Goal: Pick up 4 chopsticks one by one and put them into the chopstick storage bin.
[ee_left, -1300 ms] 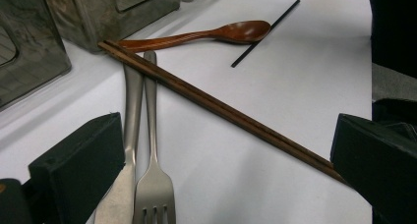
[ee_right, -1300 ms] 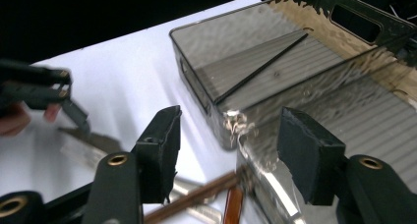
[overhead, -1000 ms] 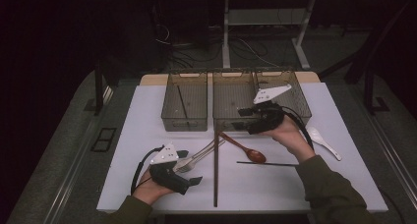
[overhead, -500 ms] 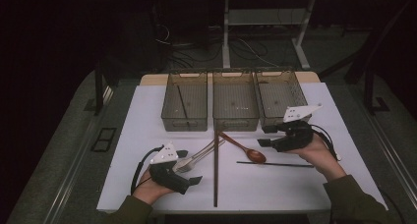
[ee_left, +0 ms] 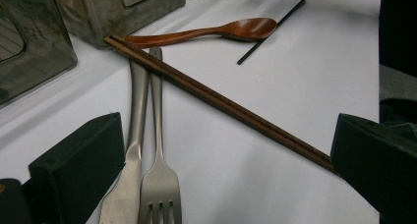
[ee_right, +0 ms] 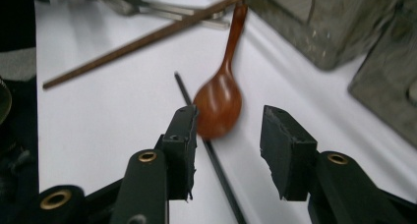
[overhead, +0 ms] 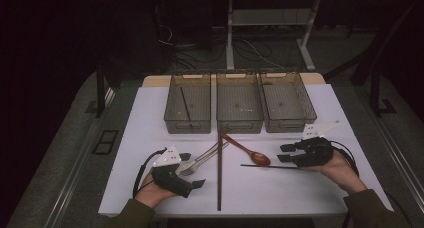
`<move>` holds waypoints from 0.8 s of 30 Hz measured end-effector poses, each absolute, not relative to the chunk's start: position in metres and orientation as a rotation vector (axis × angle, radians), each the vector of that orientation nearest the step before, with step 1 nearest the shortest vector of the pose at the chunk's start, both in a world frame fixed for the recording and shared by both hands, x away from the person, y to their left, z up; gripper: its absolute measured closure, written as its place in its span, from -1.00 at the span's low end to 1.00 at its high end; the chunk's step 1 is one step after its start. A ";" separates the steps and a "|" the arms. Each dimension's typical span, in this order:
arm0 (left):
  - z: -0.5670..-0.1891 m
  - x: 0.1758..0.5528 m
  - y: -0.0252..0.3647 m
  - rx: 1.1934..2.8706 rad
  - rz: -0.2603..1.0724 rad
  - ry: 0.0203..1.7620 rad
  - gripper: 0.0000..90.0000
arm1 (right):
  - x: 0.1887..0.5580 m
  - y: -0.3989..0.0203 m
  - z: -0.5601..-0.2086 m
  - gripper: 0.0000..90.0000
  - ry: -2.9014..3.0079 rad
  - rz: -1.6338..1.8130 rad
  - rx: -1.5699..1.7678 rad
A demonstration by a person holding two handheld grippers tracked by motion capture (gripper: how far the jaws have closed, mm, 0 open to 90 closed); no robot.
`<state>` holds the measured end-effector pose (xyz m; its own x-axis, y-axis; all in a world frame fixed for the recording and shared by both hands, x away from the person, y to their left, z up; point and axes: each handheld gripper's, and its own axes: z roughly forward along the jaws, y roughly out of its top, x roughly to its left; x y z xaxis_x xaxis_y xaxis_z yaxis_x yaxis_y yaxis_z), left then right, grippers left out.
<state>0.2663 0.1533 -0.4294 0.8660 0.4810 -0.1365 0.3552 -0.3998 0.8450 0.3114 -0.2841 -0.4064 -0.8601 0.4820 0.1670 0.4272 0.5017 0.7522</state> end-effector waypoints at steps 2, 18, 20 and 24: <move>-0.430 0.266 0.153 2.028 0.158 0.609 -1.00 | 0.310 -0.289 -0.411 0.28 2.685 1.296 0.808; -0.430 0.266 0.153 2.030 0.159 0.611 -1.00 | 0.312 -0.312 -0.438 0.65 2.803 1.192 0.755; -0.430 0.266 0.153 2.032 0.158 0.610 -1.00 | 0.312 -0.311 -0.439 0.70 2.819 1.169 0.729; -0.430 0.266 0.153 2.036 0.159 0.606 -1.00 | 0.313 -0.310 -0.442 0.72 2.838 1.140 0.699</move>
